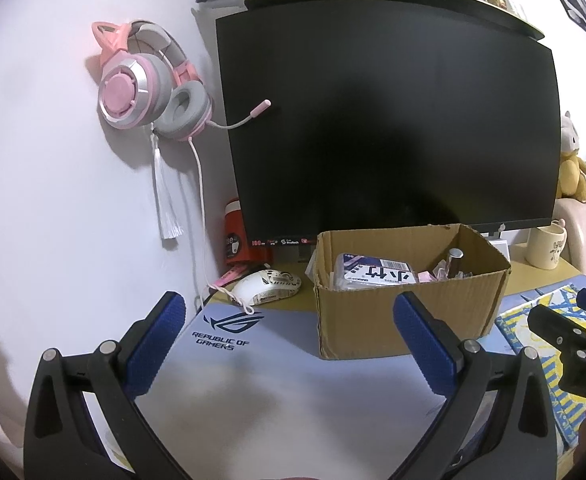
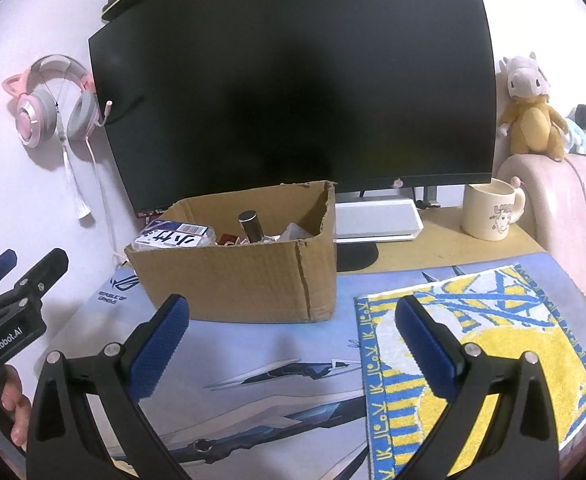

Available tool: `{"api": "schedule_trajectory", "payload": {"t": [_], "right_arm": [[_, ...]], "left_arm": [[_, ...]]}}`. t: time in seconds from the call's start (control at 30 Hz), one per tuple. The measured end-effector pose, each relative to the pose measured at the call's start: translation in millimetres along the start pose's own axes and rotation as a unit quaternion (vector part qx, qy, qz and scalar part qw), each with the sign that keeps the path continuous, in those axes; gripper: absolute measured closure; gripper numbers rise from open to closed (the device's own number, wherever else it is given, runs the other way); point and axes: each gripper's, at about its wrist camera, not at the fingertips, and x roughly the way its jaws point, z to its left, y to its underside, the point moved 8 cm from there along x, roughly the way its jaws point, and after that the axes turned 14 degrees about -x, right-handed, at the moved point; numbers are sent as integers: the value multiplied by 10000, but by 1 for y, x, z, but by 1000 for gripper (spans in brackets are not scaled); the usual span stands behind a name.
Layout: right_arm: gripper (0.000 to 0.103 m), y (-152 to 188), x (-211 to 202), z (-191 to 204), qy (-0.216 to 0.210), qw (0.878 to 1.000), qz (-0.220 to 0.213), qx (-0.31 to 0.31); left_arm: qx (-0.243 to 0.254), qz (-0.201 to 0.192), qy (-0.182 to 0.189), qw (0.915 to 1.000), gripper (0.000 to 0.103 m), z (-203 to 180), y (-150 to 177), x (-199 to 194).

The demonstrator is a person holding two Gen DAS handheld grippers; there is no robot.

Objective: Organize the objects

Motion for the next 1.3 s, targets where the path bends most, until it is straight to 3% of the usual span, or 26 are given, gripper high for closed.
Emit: {"api": "schedule_trajectory", "payload": {"t": [1.3], "right_arm": [[0, -3, -3, -4, 157, 9998, -21, -72]], "left_arm": [[-60, 233, -80, 9997, 0, 8, 6, 12]]}}
